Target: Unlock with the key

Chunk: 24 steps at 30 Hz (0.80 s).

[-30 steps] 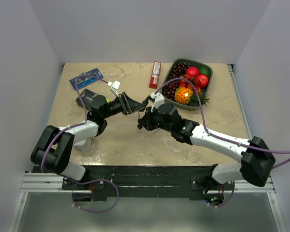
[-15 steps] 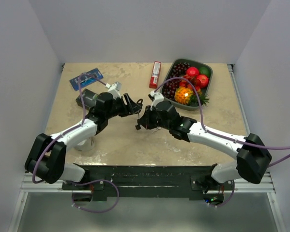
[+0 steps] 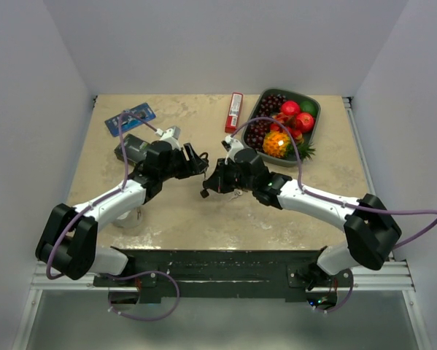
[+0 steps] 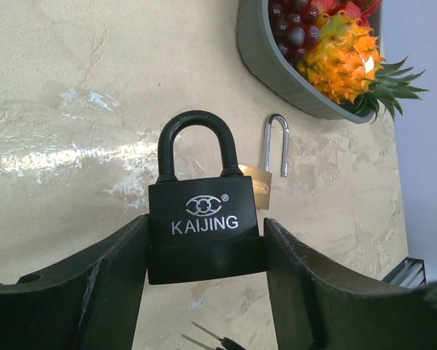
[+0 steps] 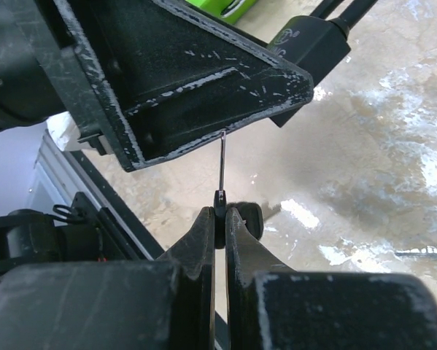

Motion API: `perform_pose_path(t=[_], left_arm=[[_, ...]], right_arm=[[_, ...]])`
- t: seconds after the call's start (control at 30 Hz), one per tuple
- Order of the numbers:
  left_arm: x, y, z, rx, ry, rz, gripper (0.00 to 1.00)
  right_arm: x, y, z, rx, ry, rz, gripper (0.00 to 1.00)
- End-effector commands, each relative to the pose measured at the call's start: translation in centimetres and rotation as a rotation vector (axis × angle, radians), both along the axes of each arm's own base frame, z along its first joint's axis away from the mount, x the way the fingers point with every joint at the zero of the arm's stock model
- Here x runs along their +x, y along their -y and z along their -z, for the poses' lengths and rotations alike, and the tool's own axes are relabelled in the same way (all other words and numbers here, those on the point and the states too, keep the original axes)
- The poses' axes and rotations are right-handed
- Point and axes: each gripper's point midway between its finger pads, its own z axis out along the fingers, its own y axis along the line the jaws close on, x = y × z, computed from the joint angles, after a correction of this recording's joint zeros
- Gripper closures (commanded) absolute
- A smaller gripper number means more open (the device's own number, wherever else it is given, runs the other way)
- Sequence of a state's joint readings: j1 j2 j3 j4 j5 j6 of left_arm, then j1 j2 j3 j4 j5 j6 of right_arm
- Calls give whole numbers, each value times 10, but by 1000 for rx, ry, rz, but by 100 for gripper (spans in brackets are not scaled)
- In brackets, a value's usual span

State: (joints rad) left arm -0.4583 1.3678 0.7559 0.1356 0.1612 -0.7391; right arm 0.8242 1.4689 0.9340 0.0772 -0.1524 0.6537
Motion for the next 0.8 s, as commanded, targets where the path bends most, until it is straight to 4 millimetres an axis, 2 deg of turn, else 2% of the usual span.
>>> perform_pose_path(t=[0.0,0.27,0.43,0.53,0.77], left_arm=[[21,9,-69,-76,195,-6,100],[23,4,-67,-57,202,-31,100],[23,4,-69,-47,211,-30,100],[20,7,-70,-42,217,-22,100],[15,13,-76,-11,255,-17,100]], right_arm=[[-7,-11,-20,99,4,-43,100],[-18,-21,-21,196,-57,-77,100],[-22,-19,-10,175,-75,-83,100],[-18,-21,-8,176,-76,-88,100],[-1,-14,-21,256,-82,-82,100]])
